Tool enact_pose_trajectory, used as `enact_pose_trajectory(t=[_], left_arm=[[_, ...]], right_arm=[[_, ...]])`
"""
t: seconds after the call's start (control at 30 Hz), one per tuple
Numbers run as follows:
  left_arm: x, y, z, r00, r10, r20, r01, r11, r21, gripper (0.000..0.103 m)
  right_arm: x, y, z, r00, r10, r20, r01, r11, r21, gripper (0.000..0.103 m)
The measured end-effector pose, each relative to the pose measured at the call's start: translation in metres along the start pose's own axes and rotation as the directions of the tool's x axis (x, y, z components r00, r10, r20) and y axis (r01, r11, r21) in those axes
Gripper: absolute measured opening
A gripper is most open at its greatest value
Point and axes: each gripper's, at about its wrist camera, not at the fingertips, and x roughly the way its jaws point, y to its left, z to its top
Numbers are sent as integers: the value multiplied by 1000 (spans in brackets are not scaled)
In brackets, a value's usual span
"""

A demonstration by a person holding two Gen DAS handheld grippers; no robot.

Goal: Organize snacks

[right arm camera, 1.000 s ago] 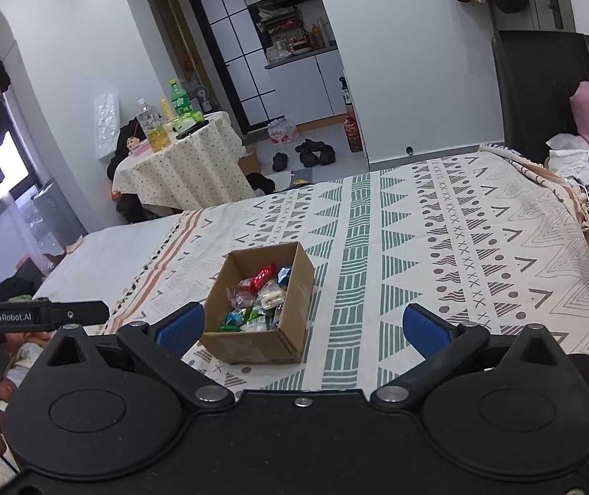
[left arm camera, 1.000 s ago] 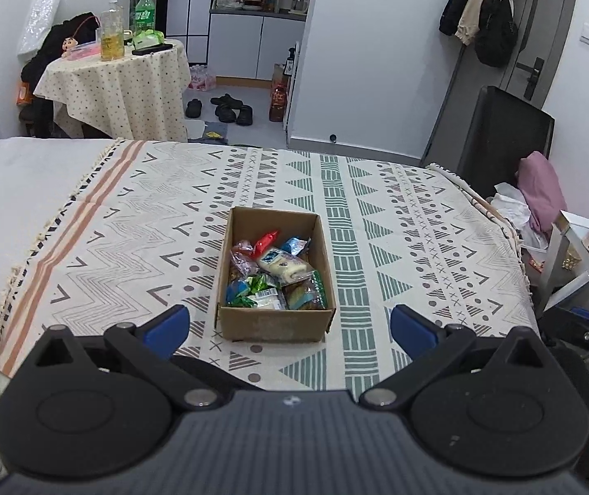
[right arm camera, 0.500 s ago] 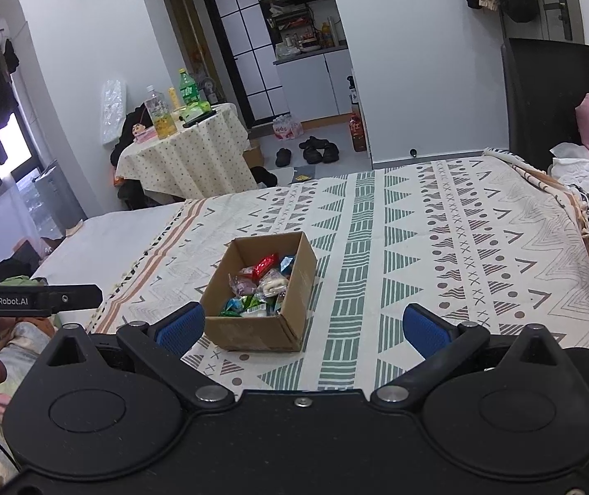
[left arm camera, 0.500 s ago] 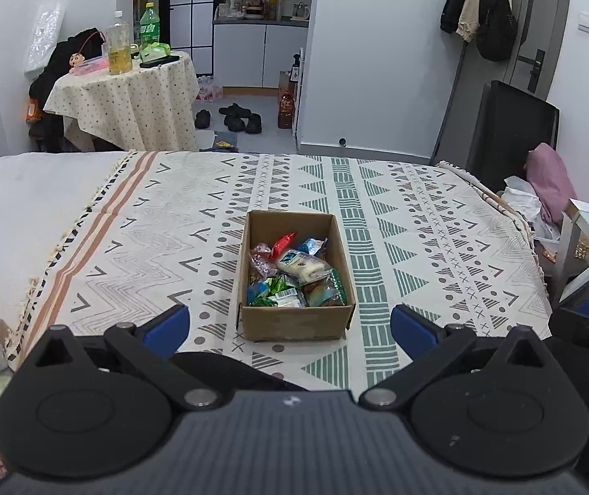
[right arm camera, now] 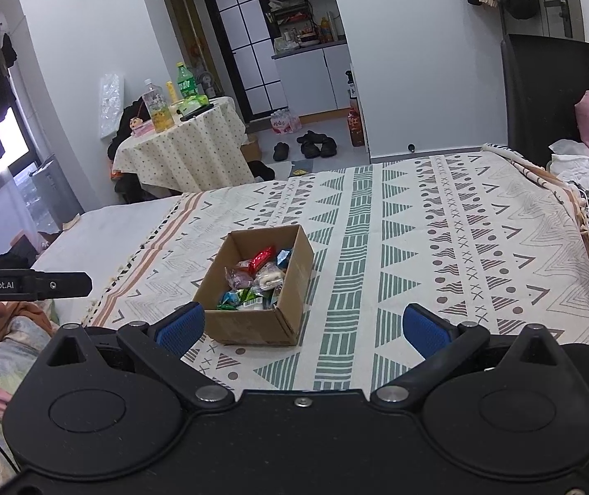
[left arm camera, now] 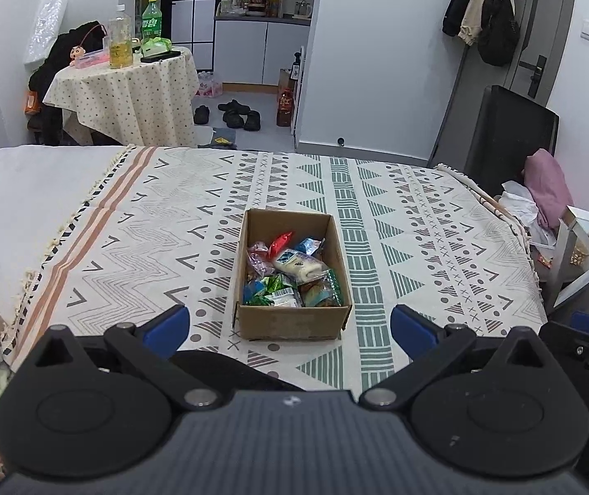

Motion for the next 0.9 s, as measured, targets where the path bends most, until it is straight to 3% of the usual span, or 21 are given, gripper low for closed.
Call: enact_pose_trajectory(t=[0.9], left_arm=[[2,-9,-9,1000,-6,-12,7,999,47,103]], right_arm=[[0,1,-4,1000,-12,-10,12,1000,-13,103]])
